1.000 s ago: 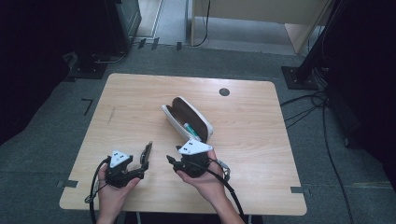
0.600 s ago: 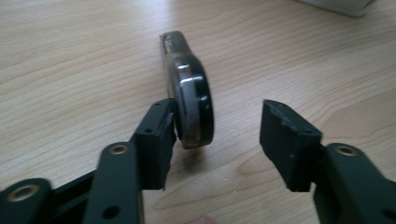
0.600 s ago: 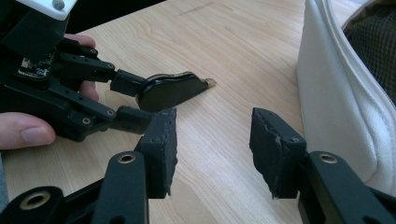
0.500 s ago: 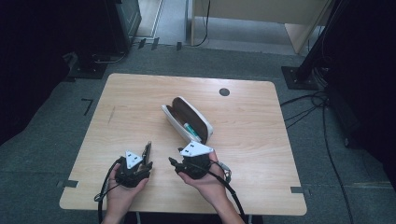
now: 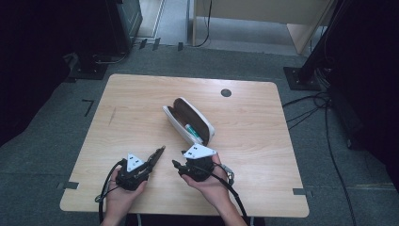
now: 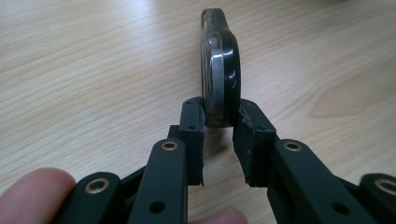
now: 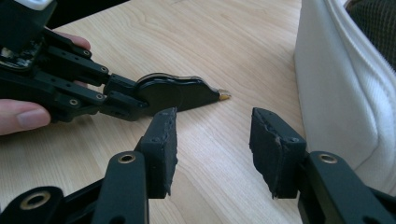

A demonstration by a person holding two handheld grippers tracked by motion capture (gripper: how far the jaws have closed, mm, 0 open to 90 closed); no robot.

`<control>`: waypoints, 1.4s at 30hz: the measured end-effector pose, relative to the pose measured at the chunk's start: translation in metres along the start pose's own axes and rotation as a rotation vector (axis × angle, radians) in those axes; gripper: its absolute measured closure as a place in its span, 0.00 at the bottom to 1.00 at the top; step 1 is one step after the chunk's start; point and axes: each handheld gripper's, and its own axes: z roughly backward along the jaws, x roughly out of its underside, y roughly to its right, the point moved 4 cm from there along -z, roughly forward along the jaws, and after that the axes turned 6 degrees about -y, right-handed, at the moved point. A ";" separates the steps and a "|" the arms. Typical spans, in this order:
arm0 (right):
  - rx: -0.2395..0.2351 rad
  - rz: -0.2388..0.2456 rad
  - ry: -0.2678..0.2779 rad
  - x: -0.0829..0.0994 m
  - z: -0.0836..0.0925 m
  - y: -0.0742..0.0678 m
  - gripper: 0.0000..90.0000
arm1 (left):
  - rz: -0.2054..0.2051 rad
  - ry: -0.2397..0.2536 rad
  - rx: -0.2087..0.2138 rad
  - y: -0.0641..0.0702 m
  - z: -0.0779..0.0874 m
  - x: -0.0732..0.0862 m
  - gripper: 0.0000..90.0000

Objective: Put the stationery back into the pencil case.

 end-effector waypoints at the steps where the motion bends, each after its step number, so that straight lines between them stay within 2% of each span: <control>1: -0.001 0.000 -0.003 0.001 0.000 0.001 0.57 | -0.018 -0.001 0.015 0.001 0.000 0.000 0.83; 10: -0.005 -0.013 -0.018 0.015 0.000 0.007 0.57 | -0.158 -0.005 0.168 0.019 0.000 0.002 0.83; 12: -0.008 -0.019 -0.020 0.019 0.001 0.010 0.57 | -0.176 -0.007 0.171 0.020 -0.001 0.003 0.82; 14: -0.014 -0.024 -0.025 0.023 0.001 0.011 0.57 | -0.179 -0.015 0.144 0.020 -0.002 0.004 0.75; 16: -0.016 -0.024 -0.029 0.026 0.001 0.013 0.56 | -0.172 -0.017 0.113 0.018 -0.004 0.004 0.66; 20: -0.025 -0.026 -0.035 0.032 0.000 0.015 0.56 | -0.154 -0.016 0.081 0.010 -0.002 0.005 0.58; 23: -0.034 -0.028 -0.035 0.034 0.000 0.015 0.55 | -0.127 -0.015 0.048 0.003 -0.001 0.006 0.57; 29: -0.059 -0.016 -0.034 0.037 -0.003 0.015 0.54 | -0.038 -0.003 -0.031 -0.013 0.000 0.005 0.55; 32: -0.065 -0.008 -0.041 0.038 -0.005 0.014 0.53 | -0.011 0.004 -0.067 -0.016 -0.001 0.004 0.52; 37: -0.073 0.006 -0.054 0.041 -0.010 0.014 0.53 | 0.046 -0.003 -0.112 -0.022 -0.005 0.002 0.48; 42: -0.072 0.008 -0.075 0.045 -0.015 0.016 0.53 | 0.071 0.002 -0.126 -0.030 -0.002 0.004 0.46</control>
